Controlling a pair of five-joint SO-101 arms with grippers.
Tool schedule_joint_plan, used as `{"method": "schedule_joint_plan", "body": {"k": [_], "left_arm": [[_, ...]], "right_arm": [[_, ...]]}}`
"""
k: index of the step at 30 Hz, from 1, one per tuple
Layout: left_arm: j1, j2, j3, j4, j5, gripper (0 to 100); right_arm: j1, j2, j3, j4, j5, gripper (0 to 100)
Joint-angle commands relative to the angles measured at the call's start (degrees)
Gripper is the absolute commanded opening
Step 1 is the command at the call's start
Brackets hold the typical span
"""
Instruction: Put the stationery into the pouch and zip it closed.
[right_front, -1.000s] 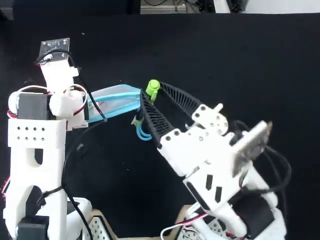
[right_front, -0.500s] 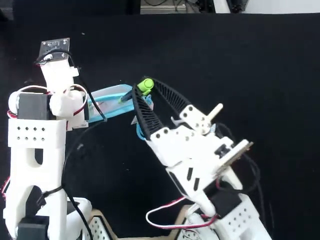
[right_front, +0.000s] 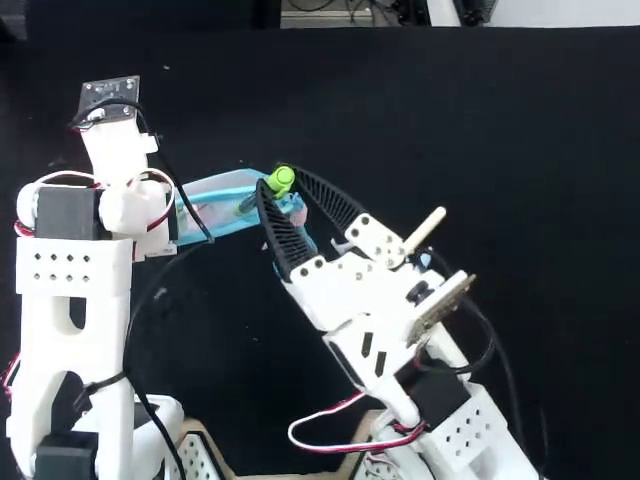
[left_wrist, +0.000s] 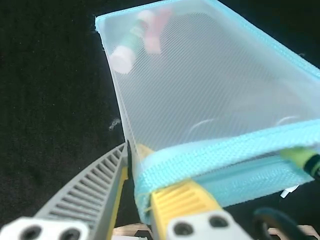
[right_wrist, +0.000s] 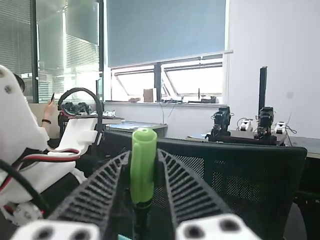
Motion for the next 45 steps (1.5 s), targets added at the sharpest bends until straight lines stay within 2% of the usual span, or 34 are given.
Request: {"method": "schedule_joint_plan", "body": {"k": [1,5,10,14,16,23,26,31,34,40,45], "left_arm": [[0.22,0.44,1.36,-0.62,0.26,3],[-0.04,0.44,1.36,-0.62,0.26,3],[-0.13,0.44,1.36,-0.62,0.26,3],[0.04,0.44,1.36,-0.62,0.26,3],[0.13,0.44,1.36,-0.62,0.26,3],[-0.22,0.44,1.36,-0.62,0.26,3],[-0.22,0.44,1.36,-0.62,0.26,3],[-0.04,0.62,1.36,-0.62,0.26,3],[0.04,0.44,1.36,-0.62,0.26,3],[0.04,0.44,1.36,-0.53,0.26,3],[-0.22,0.44,1.36,-0.35,0.26,3]], "right_arm": [[-2.37,13.32,-4.79,-0.62,3.52,1.1],[-5.01,21.41,-13.14,10.02,9.23,1.2],[-6.15,25.45,-25.71,30.15,9.93,2.7],[-6.24,25.45,-34.68,45.54,9.58,16.3],[-6.42,25.27,-38.55,50.99,9.58,19.9],[-5.45,21.41,-52.09,62.24,9.93,13.8],[3.25,21.32,-55.96,66.55,8.53,13.2],[25.41,27.38,-50.51,70.33,-2.73,13.3],[34.20,34.15,-44.79,70.07,-8.79,13.4],[42.11,49.01,-41.71,65.14,-23.21,13.5],[43.52,60.62,-45.58,64.18,-27.87,13.5]]}}
